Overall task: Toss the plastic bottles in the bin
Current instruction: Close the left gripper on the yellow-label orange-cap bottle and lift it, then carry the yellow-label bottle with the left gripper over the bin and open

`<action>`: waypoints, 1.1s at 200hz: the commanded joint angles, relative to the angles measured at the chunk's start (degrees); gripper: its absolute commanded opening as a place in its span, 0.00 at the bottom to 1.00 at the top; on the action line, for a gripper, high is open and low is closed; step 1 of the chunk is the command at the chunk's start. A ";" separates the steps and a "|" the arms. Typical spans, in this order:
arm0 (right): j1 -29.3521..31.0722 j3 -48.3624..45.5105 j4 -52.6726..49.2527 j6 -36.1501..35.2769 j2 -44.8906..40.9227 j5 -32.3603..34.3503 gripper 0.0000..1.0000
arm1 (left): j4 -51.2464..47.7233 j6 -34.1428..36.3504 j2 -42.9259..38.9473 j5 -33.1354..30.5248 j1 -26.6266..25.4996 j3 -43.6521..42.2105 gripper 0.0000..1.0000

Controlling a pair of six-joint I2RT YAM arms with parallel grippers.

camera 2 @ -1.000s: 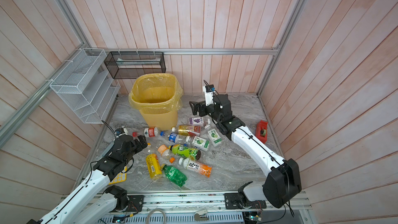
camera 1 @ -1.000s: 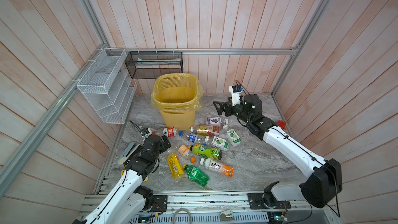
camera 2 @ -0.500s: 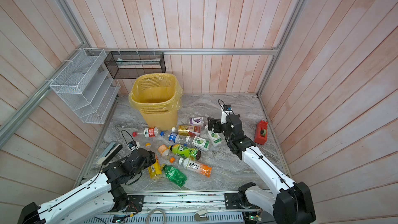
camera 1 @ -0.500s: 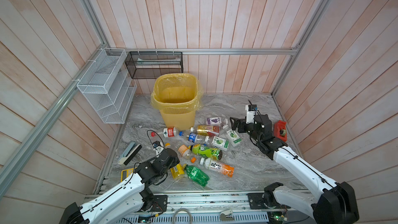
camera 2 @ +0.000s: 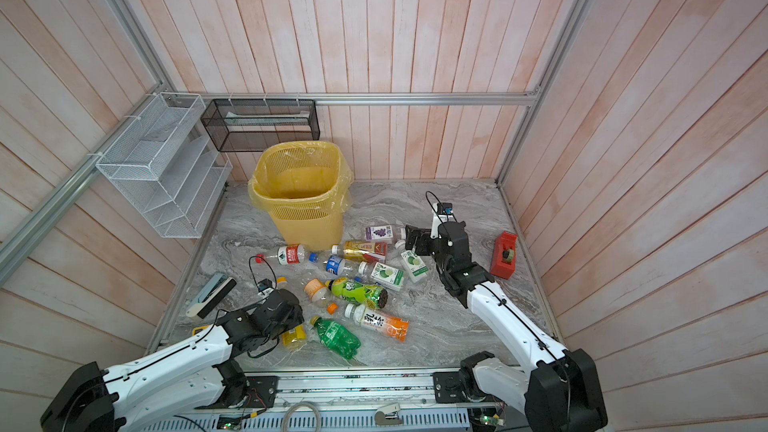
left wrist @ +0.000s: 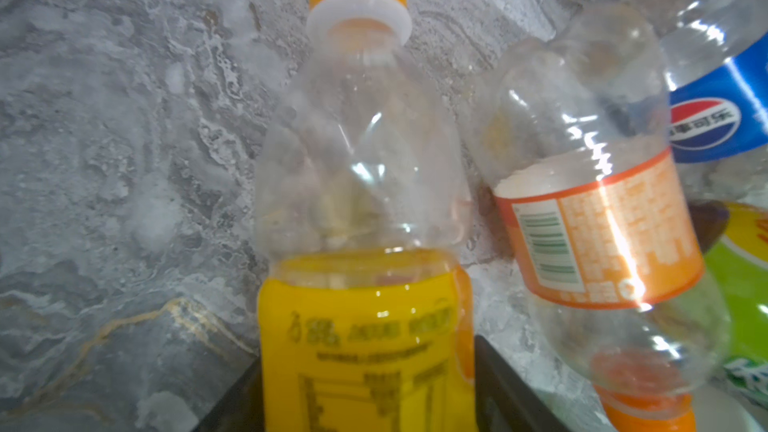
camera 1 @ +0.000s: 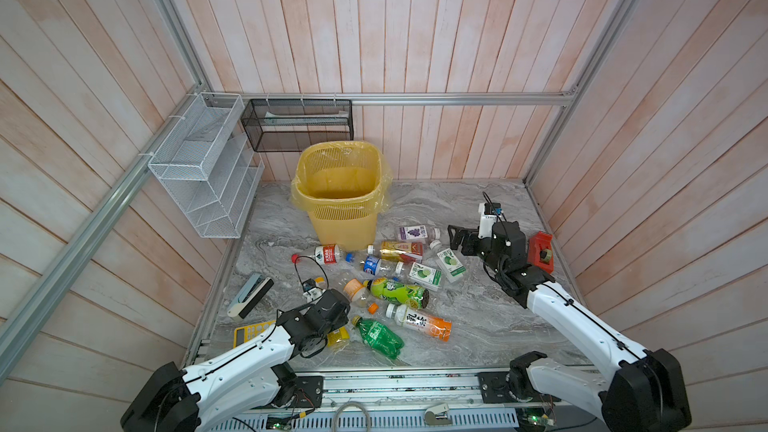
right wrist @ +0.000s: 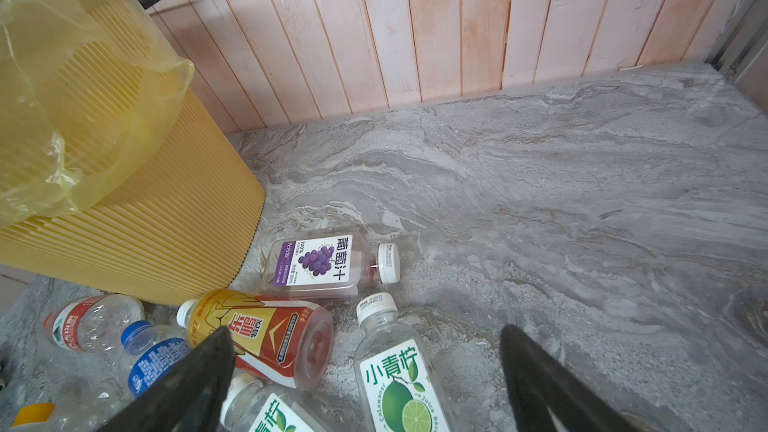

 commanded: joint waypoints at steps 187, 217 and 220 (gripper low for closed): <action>-2.16 -3.83 0.41 -0.86 -6.83 6.18 0.99 | 26.00 47.32 7.58 -2.72 16.91 47.59 0.53; -2.29 -0.74 -0.63 -2.06 -5.10 1.95 0.99 | 19.21 40.99 26.22 14.40 24.79 62.82 0.64; -2.29 -0.47 -0.97 -2.09 -4.92 1.66 0.99 | 17.30 40.53 28.26 15.18 25.21 65.06 0.66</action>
